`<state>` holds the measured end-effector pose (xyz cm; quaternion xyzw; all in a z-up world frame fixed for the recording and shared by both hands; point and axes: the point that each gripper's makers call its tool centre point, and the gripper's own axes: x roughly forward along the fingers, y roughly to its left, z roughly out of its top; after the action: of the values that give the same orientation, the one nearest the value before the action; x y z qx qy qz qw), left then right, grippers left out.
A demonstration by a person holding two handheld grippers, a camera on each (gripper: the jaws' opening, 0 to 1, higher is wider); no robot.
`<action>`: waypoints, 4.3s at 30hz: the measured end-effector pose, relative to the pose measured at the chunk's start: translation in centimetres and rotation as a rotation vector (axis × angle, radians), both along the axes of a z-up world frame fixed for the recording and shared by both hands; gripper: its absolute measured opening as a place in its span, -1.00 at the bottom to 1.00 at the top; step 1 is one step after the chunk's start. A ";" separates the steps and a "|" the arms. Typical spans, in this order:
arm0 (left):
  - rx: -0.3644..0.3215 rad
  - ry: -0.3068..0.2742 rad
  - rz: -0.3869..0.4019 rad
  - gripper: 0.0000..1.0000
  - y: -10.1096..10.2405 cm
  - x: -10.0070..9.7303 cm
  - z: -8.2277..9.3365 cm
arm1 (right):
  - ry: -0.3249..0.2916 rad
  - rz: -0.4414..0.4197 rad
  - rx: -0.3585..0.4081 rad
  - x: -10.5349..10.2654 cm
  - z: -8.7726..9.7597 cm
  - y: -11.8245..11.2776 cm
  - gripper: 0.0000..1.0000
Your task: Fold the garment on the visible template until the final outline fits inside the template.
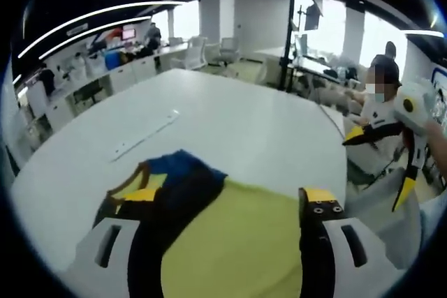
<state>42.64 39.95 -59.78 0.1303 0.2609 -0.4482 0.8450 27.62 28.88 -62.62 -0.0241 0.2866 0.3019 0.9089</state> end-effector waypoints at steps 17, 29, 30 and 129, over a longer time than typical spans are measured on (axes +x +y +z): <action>-0.001 -0.010 0.085 0.65 4.1 -2.4 0.9 | -0.020 0.055 -0.001 0.7 0.5 0.4 0.99; 0.021 -0.012 0.124 0.68 6.4 -3.6 0.9 | -0.016 0.078 -0.011 0.9 0.3 1.0 0.99; 0.023 -0.012 0.122 0.69 6.6 -3.8 0.9 | -0.015 0.080 -0.013 0.9 0.3 1.1 0.99; 0.049 0.172 0.388 0.75 18.6 -13.3 -7.7 | 0.109 0.053 -0.062 -1.4 -6.0 0.1 0.95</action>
<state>29.35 58.58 -67.49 0.0594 0.3633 -0.2801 0.8866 26.22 29.02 -68.64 -0.0435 0.3442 0.3176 0.8825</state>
